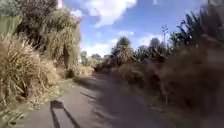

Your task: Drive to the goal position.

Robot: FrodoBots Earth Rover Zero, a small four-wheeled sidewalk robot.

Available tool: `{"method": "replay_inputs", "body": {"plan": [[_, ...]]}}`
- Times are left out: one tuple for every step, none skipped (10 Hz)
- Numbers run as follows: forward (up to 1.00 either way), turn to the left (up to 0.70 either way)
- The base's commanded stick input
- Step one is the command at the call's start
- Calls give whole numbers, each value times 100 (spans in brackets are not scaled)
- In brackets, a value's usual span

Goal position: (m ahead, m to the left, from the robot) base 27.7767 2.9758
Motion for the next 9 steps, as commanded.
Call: {"method": "replay_inputs", "body": {"plan": [[70, 0], [70, 0], [70, 0], [70, 0], [70, 0], [70, 0], [70, 0], [70, 0], [70, 0]]}}
